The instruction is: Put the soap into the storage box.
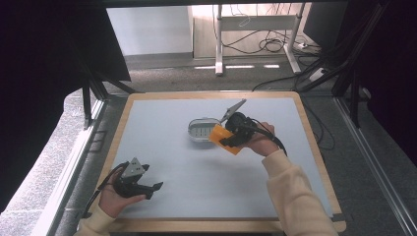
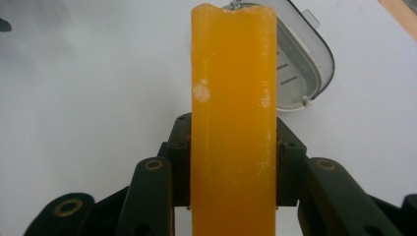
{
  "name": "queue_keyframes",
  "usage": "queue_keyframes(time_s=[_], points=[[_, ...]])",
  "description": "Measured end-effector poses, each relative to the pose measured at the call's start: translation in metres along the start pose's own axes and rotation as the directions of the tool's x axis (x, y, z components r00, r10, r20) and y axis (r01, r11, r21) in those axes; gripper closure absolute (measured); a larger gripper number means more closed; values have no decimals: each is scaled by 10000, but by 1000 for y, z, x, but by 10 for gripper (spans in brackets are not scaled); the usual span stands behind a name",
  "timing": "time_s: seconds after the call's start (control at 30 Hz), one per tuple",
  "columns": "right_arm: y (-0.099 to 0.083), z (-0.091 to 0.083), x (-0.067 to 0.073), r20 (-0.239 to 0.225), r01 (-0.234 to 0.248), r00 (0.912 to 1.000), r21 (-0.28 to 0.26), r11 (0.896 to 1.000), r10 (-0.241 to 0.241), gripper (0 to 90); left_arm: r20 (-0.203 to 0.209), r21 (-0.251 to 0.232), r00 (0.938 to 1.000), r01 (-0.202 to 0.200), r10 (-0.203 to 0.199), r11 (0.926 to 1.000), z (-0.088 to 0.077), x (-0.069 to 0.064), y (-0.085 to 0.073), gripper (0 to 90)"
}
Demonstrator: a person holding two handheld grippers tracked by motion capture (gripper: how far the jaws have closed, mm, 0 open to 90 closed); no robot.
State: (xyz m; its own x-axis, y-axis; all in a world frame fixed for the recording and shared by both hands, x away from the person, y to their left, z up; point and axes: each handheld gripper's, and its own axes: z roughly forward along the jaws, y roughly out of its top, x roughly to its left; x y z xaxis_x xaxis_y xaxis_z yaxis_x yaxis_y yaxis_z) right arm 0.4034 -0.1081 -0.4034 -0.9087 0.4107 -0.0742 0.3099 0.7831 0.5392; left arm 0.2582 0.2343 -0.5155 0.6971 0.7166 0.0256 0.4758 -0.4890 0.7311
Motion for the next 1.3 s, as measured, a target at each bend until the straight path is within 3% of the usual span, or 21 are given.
queue_keyframes(time_s=[0.5,1.3], points=[[12,9,-6,-151,335,9993,132,9994,-333,617,-29,-46,10000,15,-15,10000,-2,1,0,182],[27,11,-16,-31,649,9979,356,9973,-648,617,-5,-64,10000,17,-17,10000,-2,1,0,182]])
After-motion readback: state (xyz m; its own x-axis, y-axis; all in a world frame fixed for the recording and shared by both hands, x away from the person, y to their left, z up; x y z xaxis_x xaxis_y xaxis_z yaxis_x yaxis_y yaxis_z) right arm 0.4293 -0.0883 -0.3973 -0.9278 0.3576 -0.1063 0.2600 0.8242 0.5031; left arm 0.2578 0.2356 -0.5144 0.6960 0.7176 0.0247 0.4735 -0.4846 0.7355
